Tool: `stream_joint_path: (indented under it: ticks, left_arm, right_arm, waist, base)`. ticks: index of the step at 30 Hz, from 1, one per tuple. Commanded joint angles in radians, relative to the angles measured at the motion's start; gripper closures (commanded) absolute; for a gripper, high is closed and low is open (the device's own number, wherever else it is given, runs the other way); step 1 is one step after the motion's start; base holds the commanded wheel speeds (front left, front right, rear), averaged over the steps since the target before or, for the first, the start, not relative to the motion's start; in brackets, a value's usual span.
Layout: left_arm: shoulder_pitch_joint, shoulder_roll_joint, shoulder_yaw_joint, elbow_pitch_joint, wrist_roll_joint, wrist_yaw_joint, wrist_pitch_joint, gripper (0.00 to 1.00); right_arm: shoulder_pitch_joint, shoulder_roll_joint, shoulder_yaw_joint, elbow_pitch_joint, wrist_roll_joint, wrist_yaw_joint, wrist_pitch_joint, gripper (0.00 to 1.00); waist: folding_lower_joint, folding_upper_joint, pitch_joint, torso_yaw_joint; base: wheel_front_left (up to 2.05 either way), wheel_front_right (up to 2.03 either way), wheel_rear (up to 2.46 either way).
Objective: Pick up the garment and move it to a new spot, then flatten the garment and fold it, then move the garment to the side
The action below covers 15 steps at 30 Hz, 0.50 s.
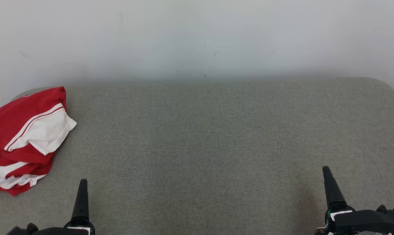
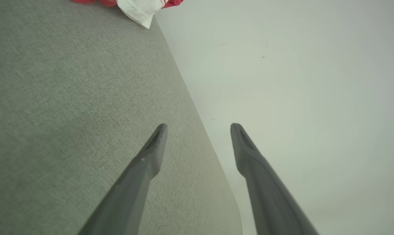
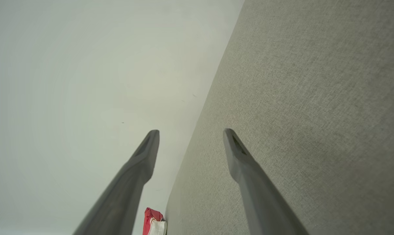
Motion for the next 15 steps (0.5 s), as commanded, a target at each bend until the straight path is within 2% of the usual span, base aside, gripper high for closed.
stream_joint_path:
  ticks: [1,15]
  left_arm:
    - [-0.005,0.005,-0.002,-0.022,0.042,0.0,-0.01,0.0]
    - [0.005,0.01,-0.031,-0.039,0.366,0.003,-0.063,0.0]
  right_arm:
    - [-0.007,-0.003,0.005,-0.021,-0.034,0.0,-0.011,0.0]
    - [0.004,-0.004,0.04,-0.046,-0.269,-0.001,-0.064,0.0]
  waist:
    - [0.0,0.0,0.0,0.0]
    - [0.0,0.0,0.0,-0.002]
  base:
    - [0.0,0.0,0.0]
    - [0.0,0.0,0.0]
